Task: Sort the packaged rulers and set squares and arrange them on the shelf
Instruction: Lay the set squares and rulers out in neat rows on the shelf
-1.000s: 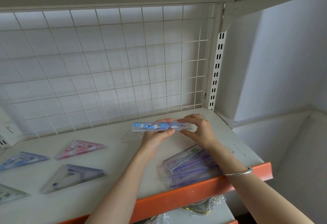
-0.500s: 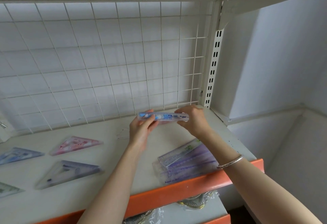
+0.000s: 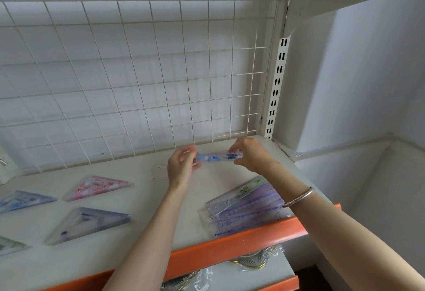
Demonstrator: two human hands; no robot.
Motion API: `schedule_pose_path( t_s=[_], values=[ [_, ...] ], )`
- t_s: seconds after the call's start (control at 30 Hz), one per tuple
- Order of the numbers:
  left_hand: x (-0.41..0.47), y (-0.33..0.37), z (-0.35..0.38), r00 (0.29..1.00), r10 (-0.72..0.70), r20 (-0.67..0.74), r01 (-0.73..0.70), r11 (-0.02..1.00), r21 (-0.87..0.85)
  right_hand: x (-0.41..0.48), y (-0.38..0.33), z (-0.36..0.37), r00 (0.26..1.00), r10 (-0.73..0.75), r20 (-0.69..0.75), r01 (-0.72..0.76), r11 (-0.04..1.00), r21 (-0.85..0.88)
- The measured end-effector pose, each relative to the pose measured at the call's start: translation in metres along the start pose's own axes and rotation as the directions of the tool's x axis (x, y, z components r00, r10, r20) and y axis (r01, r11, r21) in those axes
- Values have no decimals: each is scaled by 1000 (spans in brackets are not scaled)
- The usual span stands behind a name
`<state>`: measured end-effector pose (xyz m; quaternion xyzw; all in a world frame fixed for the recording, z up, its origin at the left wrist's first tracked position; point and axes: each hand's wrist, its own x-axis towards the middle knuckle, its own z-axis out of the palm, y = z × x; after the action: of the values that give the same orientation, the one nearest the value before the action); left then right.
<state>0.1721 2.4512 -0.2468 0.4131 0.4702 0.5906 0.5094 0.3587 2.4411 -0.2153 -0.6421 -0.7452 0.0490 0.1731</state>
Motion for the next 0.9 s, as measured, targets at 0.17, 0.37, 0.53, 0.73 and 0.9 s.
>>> schedule_pose_path(
  t_s=[0.17, 0.37, 0.53, 0.73, 0.9],
  values=[
    [2, -10, -8, 935, 351, 42, -317, 777, 544, 6, 8, -3, 987, 30, 157, -28, 1000, -10],
    [0, -18, -13, 863, 457, 217, -382, 309, 871, 18, 8, -11, 946, 63, 317, -79, 996, 38],
    [-2, -16, -13, 871, 433, 231, -349, 217, 912, 23, 12, -14, 931, 85, 356, -102, 994, 29],
    [-1, -17, -13, 891, 391, 232, -327, 194, 925, 19, 13, -16, 928, 98, 358, -122, 992, 43],
    [-3, -17, -12, 899, 366, 242, -326, 188, 927, 15, 14, -13, 940, 93, 329, -111, 993, 37]
  ],
)
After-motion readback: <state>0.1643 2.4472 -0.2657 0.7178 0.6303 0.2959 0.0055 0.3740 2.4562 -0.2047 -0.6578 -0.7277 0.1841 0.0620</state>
